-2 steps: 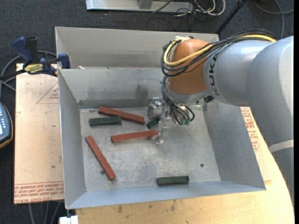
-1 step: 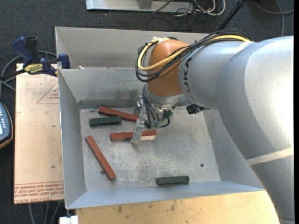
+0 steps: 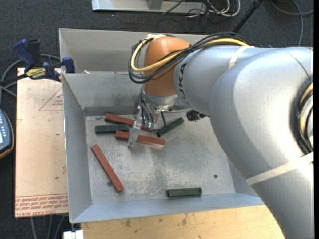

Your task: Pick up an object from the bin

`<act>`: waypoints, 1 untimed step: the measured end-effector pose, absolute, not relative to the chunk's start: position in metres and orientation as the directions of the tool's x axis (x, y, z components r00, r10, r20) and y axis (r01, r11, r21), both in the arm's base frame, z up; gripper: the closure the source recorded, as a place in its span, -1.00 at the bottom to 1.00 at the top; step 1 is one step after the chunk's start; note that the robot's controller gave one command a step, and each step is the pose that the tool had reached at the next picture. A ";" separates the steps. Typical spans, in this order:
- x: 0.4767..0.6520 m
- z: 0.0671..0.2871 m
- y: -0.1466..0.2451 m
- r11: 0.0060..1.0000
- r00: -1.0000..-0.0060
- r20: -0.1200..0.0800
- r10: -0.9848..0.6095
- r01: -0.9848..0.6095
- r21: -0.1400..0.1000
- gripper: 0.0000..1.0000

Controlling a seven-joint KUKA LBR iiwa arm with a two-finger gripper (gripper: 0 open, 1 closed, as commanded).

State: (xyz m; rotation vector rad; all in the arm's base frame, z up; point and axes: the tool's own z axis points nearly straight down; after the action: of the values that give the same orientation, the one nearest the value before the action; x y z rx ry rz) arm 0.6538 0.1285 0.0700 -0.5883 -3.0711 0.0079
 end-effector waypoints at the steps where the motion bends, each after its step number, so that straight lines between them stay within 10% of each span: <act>1: 0.657 0.071 0.129 0.930 -0.930 -0.002 0.368 0.368 0.002 1.00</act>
Offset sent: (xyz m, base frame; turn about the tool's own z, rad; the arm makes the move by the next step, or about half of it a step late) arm 0.0000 0.0000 0.0000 0.0000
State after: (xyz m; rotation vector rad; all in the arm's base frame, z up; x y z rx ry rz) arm 0.6566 0.1289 0.0708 -0.5895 -3.0879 -0.0021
